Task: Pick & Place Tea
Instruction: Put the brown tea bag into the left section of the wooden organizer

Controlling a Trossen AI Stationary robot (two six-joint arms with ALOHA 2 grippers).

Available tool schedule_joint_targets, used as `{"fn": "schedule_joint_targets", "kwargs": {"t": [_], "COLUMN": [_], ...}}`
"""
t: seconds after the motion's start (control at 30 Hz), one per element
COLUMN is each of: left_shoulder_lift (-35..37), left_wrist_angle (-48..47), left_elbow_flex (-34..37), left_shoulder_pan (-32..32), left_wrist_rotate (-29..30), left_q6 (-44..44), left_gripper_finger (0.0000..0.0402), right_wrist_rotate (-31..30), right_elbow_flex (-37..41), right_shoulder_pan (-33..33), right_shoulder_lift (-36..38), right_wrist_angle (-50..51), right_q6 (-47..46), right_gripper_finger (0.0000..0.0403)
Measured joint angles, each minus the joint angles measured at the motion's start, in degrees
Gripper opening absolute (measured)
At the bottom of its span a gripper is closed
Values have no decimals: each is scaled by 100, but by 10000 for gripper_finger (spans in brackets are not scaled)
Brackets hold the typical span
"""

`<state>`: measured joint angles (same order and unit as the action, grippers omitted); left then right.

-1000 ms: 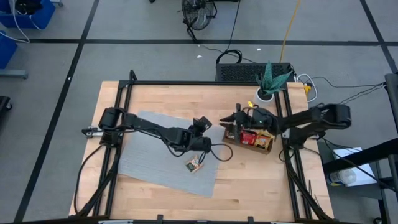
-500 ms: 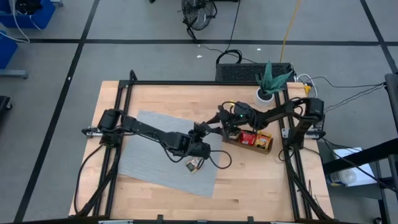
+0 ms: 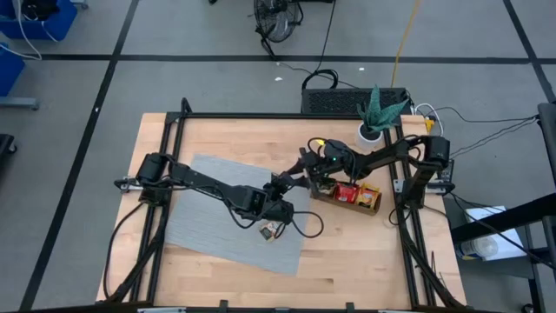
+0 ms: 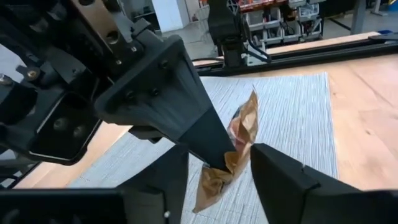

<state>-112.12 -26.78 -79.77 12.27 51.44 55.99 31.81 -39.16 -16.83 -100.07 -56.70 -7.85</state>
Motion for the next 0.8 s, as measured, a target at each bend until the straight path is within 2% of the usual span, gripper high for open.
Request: {"fn": "schedule_joint_targets", "kwargs": {"t": [0.13, 0.37, 0.53, 0.8], "left_shoulder_lift": [0, 0, 0, 44], "left_wrist_angle": [25, 68, 70, 19], "left_elbow_flex": [0, 0, 0, 2], "left_shoulder_pan": [2, 14, 28, 64], "left_wrist_rotate": [-2, 4, -125, 106], "left_q6": [-8, -4, -257, -1487], "left_gripper_finger": [13, 13, 15, 86], "right_wrist_rotate": [-2, 10, 108, -556], "right_elbow_flex": [4, 11, 13, 98], "right_shoulder_pan": [0, 8, 24, 56], "right_shoulder_lift": [0, 0, 0, 200], "right_wrist_angle": [136, 187, 188, 144], "right_q6": [31, 428, 645, 901], "right_gripper_finger": [122, 13, 2, 0]}}
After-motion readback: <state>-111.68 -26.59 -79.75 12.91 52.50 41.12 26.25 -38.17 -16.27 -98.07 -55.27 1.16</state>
